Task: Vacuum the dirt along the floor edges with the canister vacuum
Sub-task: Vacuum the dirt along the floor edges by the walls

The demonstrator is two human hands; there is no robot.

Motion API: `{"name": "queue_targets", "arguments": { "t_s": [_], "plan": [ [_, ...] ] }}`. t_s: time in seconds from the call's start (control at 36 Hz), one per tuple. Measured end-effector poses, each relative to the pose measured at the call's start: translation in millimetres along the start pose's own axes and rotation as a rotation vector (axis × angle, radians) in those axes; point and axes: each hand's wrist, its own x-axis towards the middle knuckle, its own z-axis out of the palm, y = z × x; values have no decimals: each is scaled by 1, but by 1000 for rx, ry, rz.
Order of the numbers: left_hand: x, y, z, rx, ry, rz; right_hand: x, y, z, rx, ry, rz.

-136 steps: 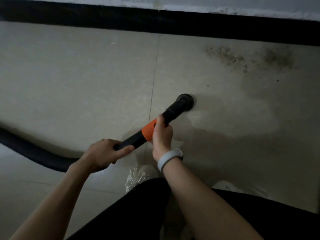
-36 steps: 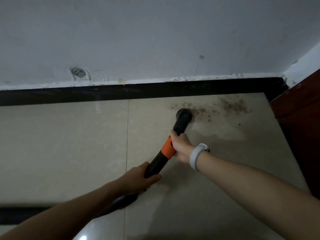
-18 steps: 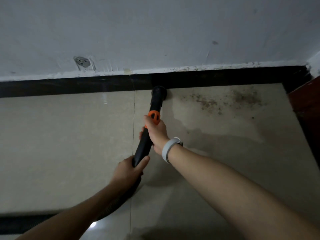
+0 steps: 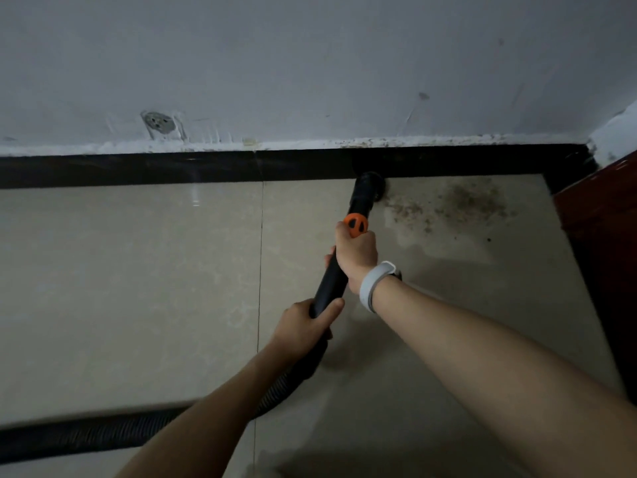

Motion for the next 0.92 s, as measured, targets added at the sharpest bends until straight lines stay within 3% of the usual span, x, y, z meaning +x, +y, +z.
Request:
{"name": "queue_targets", "arguments": {
  "t_s": [0.25,0.39,0.64,0.81,0.92],
  "plan": [
    [-15,-20,-11,-96,212,-107,-19,6,35,-66,-149,-13],
    [-37,-30,-19,-74,176,-134,-40,17,36,-102,-188,30],
    [-58,-31,-18,176,77,-79,-47,45,7,132,-148,186],
    [-34,1,-22,183,218,-59,-34,2,-1,200,-251,168],
    [-33,13,-12,214,221,-58,-32,-3,-12,204,-228,187]
  ]
}}
